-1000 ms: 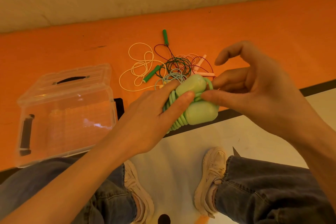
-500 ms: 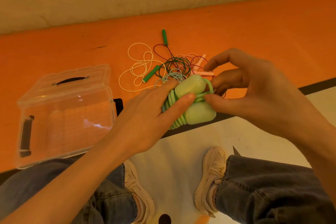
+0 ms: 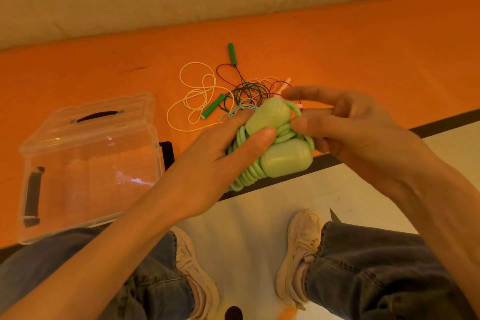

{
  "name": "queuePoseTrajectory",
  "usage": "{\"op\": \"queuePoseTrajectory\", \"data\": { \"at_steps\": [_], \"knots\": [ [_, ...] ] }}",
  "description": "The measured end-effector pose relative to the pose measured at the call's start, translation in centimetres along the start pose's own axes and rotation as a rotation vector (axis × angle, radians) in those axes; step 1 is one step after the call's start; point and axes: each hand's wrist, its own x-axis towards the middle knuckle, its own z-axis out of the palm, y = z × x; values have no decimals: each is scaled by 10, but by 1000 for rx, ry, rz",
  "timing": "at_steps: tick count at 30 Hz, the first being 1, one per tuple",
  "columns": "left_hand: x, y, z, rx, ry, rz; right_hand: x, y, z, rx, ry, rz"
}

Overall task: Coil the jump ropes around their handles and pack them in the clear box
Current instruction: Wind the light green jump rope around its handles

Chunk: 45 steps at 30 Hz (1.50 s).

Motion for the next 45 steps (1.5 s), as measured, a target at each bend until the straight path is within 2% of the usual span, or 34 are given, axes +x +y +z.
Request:
{"op": "queuePoseTrajectory", "data": {
  "at_steps": [2,6,9,12,16,18,20,24,29,32,36,41,45],
  "knots": [
    [0,-3,1,-68,-18,-24,-1,-3,-1,-137,-20,10],
    [4,-7,2,-90,-33,-33,-6,-11,3,-349,-37,-129],
    [4,-2,1,-125,-51,-9,-7,-10,0,-248,-31,-148],
    [3,-3,0,-94,-77,-13,-7,-7,-5,-168,-65,-33],
    [3,-8,-1,-38,-76,-59,-10,-3,-3,-413,-78,-31],
    [3,-9,-2,-14,-58,-61,-10,-1,1,-562,-28,-105],
    [5,-10,-3,27,-43,-61,-11,1,3,-608,42,-187],
    [5,-9,-3,19,-29,-45,-9,4,2,-537,48,-241],
    [7,-5,-2,3,-31,-36,-4,6,0,-17,40,-115],
    [4,-3,-2,-48,-49,-32,-4,5,-2,72,-37,-39],
    [2,-8,-5,26,-20,-48,-6,3,1,-203,14,-116],
    [2,-11,-8,104,12,-67,-6,10,7,-763,42,-479],
    [2,-13,-10,179,42,-83,-6,9,4,-853,45,-530]
  ]
}}
